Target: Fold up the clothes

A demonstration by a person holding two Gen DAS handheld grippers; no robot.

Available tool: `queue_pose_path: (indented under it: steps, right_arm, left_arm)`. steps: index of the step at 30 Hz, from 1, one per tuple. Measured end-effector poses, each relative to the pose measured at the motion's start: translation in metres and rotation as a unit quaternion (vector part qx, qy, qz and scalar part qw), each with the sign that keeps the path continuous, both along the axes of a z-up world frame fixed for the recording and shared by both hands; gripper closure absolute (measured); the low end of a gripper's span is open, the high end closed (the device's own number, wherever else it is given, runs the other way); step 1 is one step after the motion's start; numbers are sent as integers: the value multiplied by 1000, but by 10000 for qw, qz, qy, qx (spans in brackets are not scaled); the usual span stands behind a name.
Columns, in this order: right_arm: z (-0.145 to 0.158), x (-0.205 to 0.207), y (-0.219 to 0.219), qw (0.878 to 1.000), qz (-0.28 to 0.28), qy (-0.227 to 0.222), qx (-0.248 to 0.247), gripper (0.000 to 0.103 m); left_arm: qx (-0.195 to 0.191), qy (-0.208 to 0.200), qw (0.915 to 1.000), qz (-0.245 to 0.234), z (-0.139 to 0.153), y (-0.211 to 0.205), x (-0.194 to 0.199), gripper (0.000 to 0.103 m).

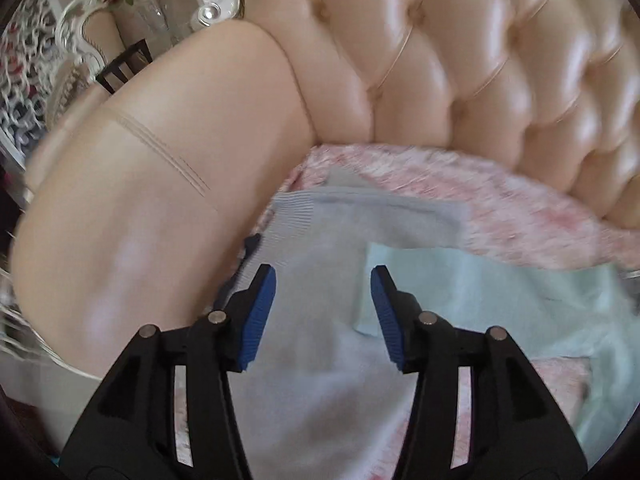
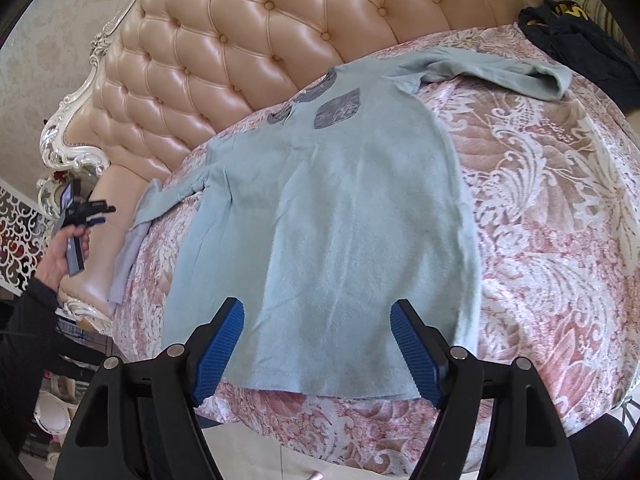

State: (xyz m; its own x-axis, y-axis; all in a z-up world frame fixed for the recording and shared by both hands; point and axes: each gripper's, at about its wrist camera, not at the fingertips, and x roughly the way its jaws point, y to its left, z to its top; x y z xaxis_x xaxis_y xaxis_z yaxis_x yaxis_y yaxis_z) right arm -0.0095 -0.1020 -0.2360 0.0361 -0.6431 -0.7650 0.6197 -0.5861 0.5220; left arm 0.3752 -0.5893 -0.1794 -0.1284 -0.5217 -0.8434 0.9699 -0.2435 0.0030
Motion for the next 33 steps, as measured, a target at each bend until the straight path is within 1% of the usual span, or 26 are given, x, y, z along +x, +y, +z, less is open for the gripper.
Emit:
queue_pose_path:
  steps: [1, 2, 3, 4, 5, 6, 7, 9, 10, 11, 12, 13, 15, 16, 17, 18, 20, 22, 23, 24, 25, 26, 29, 31, 32, 33]
  right_arm:
    - [2, -2, 5, 9999, -54, -51, -85, 26]
    - [2, -4, 12, 9996, -134, -150, -194, 26]
    - [2, -6, 18, 9990, -213, -249, -302, 26]
    - [3, -9, 25, 9981, -297, -347, -404, 26]
    - [1, -12, 33, 9971, -415, -445, -452, 26]
    - [-1, -14, 39, 9957, -506, -576, -525, 26]
    - [-4, -17, 45, 9939, -601, -710, -593, 26]
    - [-12, -23, 55, 9888, -861, -1024, -659, 26]
    - [-12, -24, 59, 9872, -942, -1084, -690, 26]
    - [-13, -25, 63, 9855, -1023, -1144, -721, 26]
    - [-13, -26, 66, 9837, -1104, -1204, -751, 26]
    - [-14, -28, 70, 9818, -1185, -1264, -782, 26]
    - [-13, -27, 75, 9801, -1243, -1315, -814, 26]
    - [-12, -26, 77, 9803, -1230, -1313, -818, 26]
    - [-12, -25, 79, 9804, -1217, -1311, -823, 24]
    - [-11, -24, 81, 9806, -1204, -1309, -827, 23]
    - [-10, -21, 85, 9809, -1178, -1305, -836, 23]
    - [-8, -19, 88, 9811, -1153, -1302, -844, 23]
    - [-10, -18, 89, 9809, -1158, -1315, -844, 23]
    - [-11, -18, 89, 9807, -1164, -1329, -844, 23]
    - [-12, -17, 90, 9804, -1169, -1342, -846, 23]
    - [-13, -17, 90, 9799, -1177, -1362, -858, 23]
    - [-11, -18, 93, 9792, -1182, -1373, -914, 23]
    - [-9, -20, 95, 9785, -1179, -1387, -975, 23]
    - [-9, -21, 96, 9770, -1191, -1437, -1037, 23]
    - [-8, -22, 96, 9753, -1204, -1489, -1099, 23]
  left_arm:
    - [125, 479, 9983, -304, 3, 23, 0, 50]
    - [289, 993, 9924, -661, 5, 55, -1, 50]
    - [465, 1444, 9834, -998, 3, 85, -3, 50]
    - [701, 1933, 9693, -1346, -1, 119, -6, 50]
    - [1024, 2412, 9510, -1639, -10, 155, -11, 50]
    - [1322, 2762, 9348, -1801, -22, 185, -14, 50]
    - [1629, 3068, 9182, -1905, -36, 212, -18, 50]
    - [2279, 3535, 8865, -1928, -69, 257, -26, 50]
    - [2528, 3666, 8742, -1934, -85, 278, -31, 50]
    - [2613, 3597, 8752, -1909, -97, 291, -35, 50]
    - [2580, 3413, 8857, -1804, -106, 299, -37, 50]
    - [2468, 3208, 8989, -1678, -111, 304, -37, 52]
    - [2226, 3050, 9113, -1644, -113, 309, -38, 54]
    - [2079, 2845, 9200, -1717, -111, 313, -41, 54]
    - [1954, 2669, 9265, -1791, -109, 316, -45, 54]
    - [1887, 2545, 9300, -1866, -108, 319, -49, 54]
    - [1817, 2294, 9352, -1996, -109, 323, -61, 55]
    - [1769, 2029, 9396, -2116, -111, 328, -72, 59]
    - [1792, 1868, 9416, -2155, -111, 331, -77, 72]
    - [1815, 1708, 9433, -2194, -111, 333, -82, 96]
    - [1826, 1574, 9453, -2200, -112, 334, -85, 97]
    - [1826, 1548, 9466, -2160, -110, 332, -83, 97]
    - [1930, 1909, 9425, -1947, -94, 333, -74, 98]
    - [1977, 2208, 9386, -1768, -83, 330, -59, 98]
    - [1997, 2301, 9371, -1701, -79, 329, -54, 98]
    - [2012, 2303, 9373, -1673, -80, 326, -52, 98]
